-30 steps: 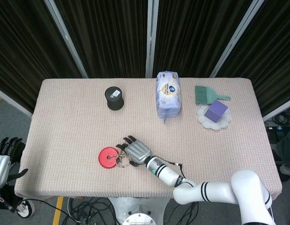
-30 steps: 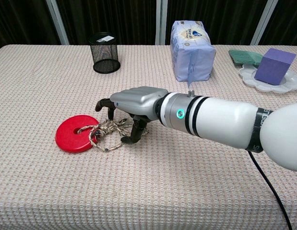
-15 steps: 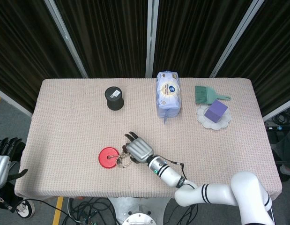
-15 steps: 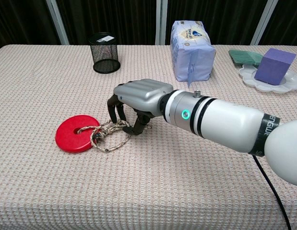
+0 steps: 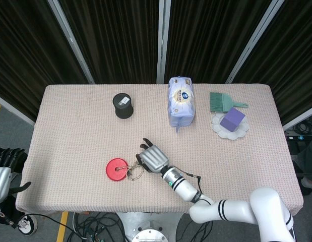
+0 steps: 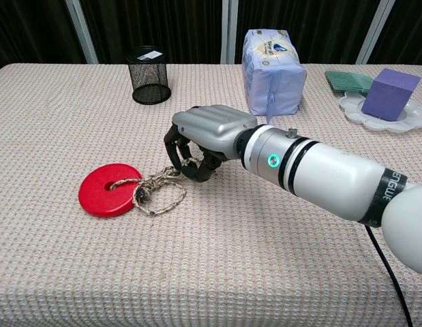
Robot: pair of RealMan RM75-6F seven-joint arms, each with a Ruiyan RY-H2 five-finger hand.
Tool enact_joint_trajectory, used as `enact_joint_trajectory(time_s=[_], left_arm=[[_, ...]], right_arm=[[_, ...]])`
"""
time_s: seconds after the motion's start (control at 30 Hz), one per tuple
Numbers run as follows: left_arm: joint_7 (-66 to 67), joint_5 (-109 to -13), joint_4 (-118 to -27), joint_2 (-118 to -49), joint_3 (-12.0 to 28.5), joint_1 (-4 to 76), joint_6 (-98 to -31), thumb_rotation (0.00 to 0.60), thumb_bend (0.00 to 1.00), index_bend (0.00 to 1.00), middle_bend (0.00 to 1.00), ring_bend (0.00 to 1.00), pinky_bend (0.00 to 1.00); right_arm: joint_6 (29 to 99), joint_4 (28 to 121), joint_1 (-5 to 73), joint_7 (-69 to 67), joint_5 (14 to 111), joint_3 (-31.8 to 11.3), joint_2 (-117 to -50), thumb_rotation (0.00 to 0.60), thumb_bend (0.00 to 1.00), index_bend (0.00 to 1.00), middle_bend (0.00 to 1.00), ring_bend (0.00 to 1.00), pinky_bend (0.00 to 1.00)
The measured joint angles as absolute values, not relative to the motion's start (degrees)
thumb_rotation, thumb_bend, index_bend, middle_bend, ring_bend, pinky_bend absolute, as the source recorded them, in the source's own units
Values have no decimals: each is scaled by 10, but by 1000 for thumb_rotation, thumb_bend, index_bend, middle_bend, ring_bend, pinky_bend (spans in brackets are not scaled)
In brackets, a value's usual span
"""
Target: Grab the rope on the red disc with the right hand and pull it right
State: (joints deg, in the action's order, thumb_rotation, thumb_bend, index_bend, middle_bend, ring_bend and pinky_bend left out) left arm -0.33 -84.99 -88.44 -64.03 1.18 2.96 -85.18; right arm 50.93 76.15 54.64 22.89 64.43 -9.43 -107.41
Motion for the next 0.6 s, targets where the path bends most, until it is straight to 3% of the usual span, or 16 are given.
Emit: enact_joint_trajectory(time_s=[0.47, 0.6], left_arm=[[-18, -851, -875, -643, 13, 28, -853, 600, 0, 133, 100, 49, 135], [-17, -854, -877, -642, 13, 28, -856, 600, 0, 133, 101, 49, 135]], right_arm=[[547, 746, 522, 187, 686, -103, -1084, 600, 417, 978, 904, 412, 43], [561, 754, 509, 184, 694, -104, -1067, 600, 426, 1000, 925, 423, 49]])
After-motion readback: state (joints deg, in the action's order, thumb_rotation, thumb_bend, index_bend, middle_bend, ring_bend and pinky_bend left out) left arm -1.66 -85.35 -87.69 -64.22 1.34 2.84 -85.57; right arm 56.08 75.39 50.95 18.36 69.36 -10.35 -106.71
